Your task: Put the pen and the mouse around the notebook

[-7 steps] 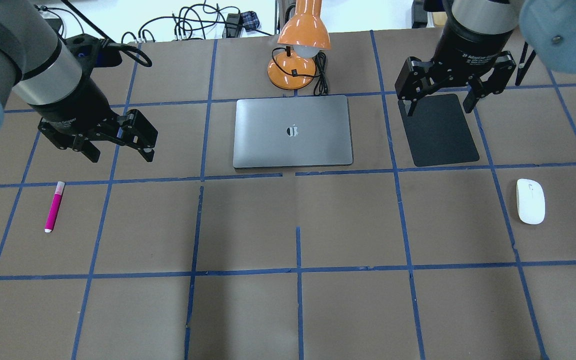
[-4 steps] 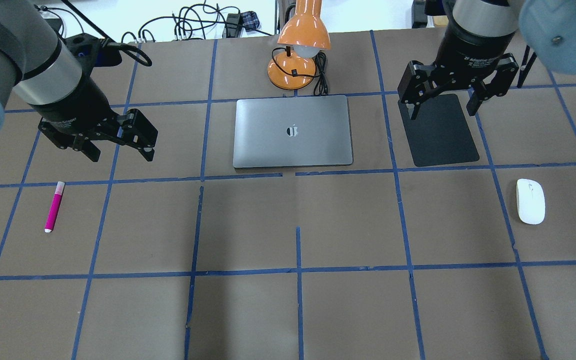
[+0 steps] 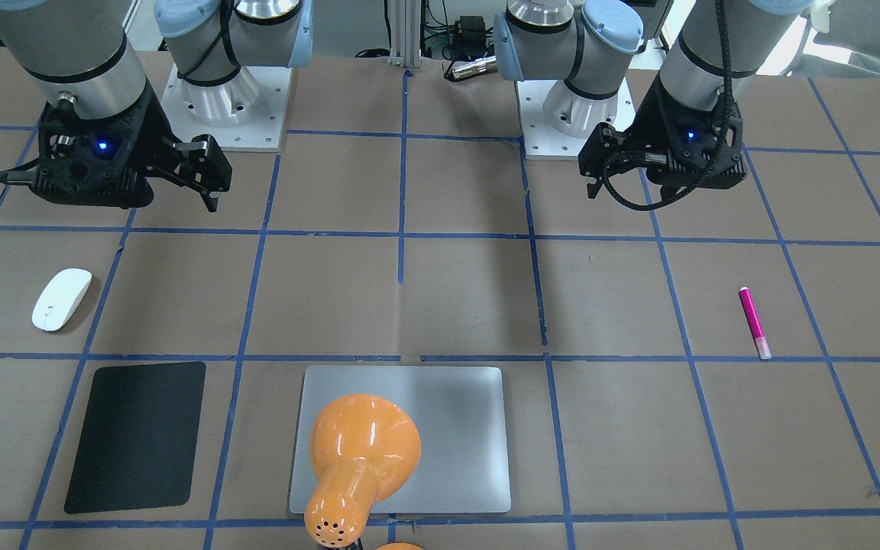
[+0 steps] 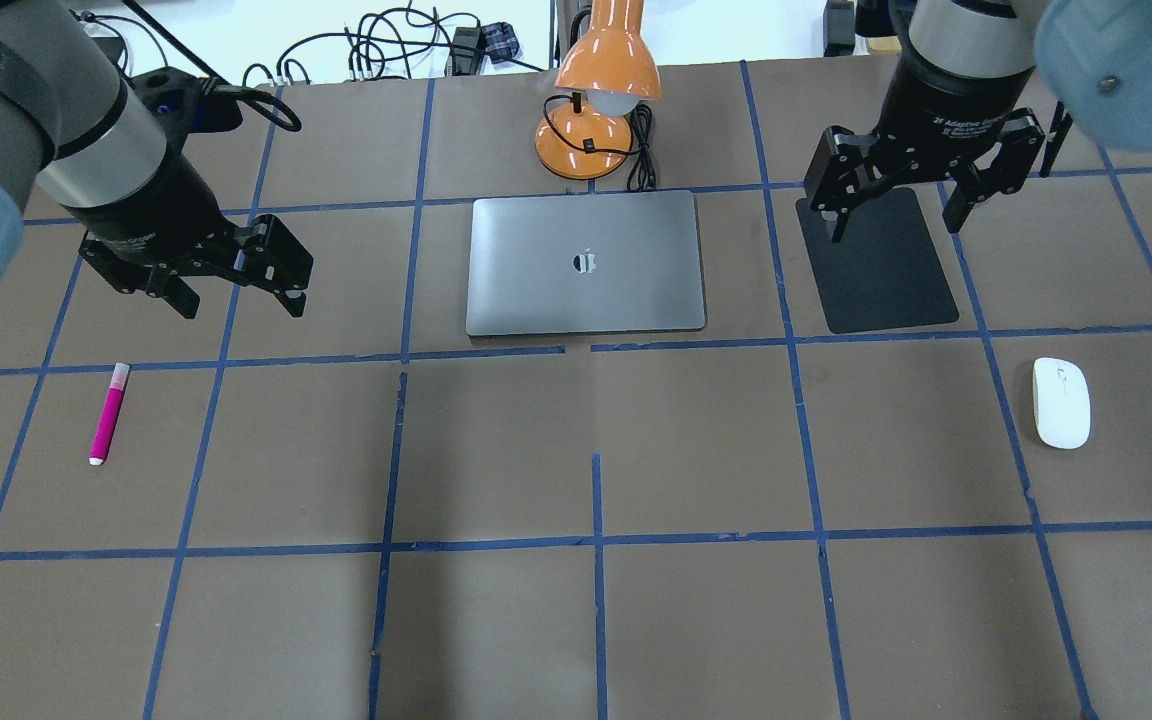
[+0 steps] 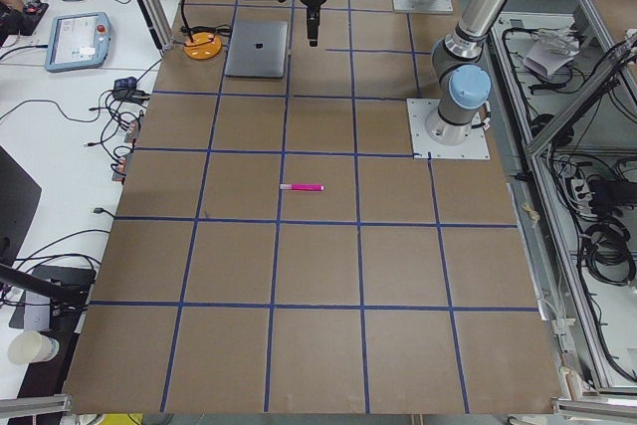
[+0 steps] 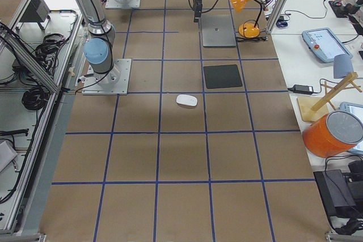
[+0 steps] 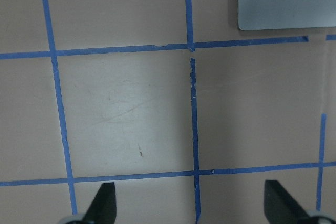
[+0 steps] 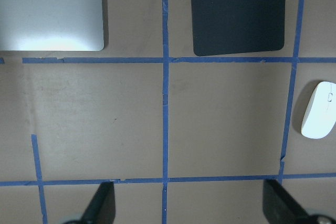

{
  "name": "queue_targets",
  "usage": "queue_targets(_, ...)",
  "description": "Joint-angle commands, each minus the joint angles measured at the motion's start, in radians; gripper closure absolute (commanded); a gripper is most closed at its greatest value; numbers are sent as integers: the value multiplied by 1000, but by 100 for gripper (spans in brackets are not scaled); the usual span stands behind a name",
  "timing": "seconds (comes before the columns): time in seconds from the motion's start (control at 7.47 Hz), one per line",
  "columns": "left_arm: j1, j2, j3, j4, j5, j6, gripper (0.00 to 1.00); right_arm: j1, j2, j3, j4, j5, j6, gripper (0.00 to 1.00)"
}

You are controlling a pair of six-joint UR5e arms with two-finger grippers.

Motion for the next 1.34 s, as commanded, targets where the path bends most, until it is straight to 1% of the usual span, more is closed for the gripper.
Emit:
queue_targets(0.0,51,-2,-2,2,6,-5,0,-4,3,4,-4,31,-1,0)
queue_targets(0.13,97,-5,-5,-1,6,-2,0,-16,2,9,-8,25,-21,1)
queue_targets(0.4,135,-16,-5,1,4,1,0,-80,2,12,-33,24,-74,1)
queue_targets(0.54,142,-29,-3,2,4,1,0,-142,6,24,-81,22,-141,1)
queue_targets(0.67,174,-51,-3,4,4,-1,0,-223,17,59,-155,22,-221,0)
queue_targets(0.8,227,-57,-3,19,4,16,0,-289,28,103,-174,24,-266,0)
queue_targets(0.94,290,-83,-5,25,6,101,0,-367,31,192,-238,25,-312,0)
queue_targets(1.07,345,-123,-5,78,7,190,0,-450,51,289,-399,31,-375,0)
queue_targets(1.21,399,-162,-14,129,7,288,0,-517,95,371,-527,33,-448,0)
